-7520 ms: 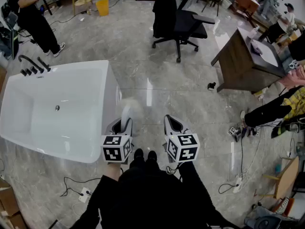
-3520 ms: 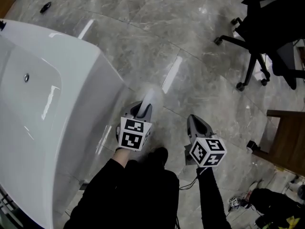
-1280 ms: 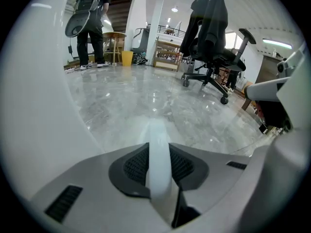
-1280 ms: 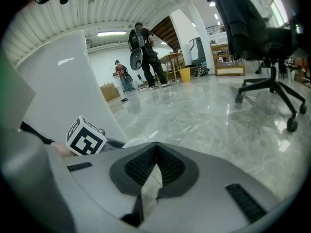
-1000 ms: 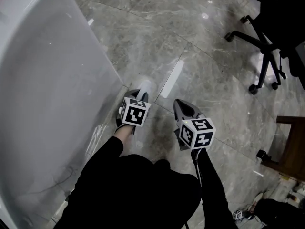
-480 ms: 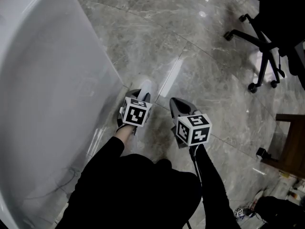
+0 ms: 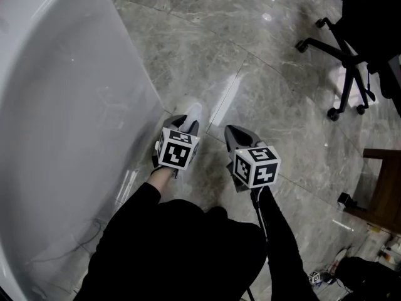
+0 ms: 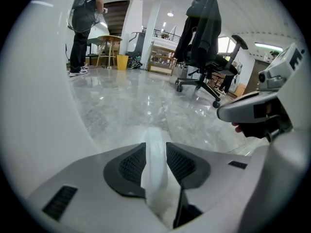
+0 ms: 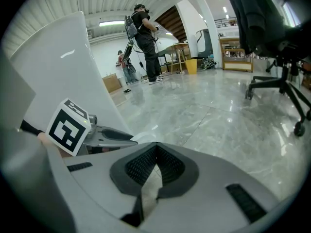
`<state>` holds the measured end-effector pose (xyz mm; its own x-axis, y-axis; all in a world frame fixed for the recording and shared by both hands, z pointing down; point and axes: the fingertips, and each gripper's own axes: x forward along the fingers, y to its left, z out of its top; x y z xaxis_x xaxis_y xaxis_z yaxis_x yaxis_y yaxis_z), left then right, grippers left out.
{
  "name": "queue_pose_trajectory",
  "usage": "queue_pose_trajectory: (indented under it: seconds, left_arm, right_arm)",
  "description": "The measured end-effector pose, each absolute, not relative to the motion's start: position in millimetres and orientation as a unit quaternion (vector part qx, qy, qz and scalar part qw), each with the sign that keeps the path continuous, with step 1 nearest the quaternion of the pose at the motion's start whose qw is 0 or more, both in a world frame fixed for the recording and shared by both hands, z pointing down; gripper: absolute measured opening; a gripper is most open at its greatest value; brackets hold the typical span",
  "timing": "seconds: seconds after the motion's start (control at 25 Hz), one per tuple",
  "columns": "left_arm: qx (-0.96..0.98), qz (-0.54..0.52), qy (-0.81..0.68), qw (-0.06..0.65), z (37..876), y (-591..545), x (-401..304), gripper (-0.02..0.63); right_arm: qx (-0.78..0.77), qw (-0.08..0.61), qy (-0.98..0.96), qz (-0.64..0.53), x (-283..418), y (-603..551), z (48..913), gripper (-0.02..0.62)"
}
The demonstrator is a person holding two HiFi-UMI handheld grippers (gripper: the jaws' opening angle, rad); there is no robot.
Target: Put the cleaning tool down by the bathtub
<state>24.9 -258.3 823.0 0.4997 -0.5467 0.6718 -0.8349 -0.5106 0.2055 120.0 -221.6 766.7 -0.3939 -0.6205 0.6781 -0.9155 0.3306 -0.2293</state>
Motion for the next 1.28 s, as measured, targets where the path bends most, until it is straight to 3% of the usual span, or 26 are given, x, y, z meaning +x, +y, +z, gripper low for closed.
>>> queue_pose_trajectory:
  seconds: [0.64,1.04,1.28]
  left_arm:
    - [0.855,0.233,-0.395,0.242,763.3,-249.6,17.3,0.126]
    - [0.868,0.210,-0.387,0.230,735.2,-236.5,4.3,0.011]
    - [0.868,0.205,-0.382,0.242,736.0,-222.8,0.4,0.008]
  right_arm:
    - [0.508,0.227,-0.770,0.311,125.9,-221.1,755.4,0.000]
    - [0.511,0.227,-0.766,0.318,123.7,-213.6,754.2,0.000]
    - [0.508,0.232,-0.774,0.299,119.6,-211.1,749.6,0.000]
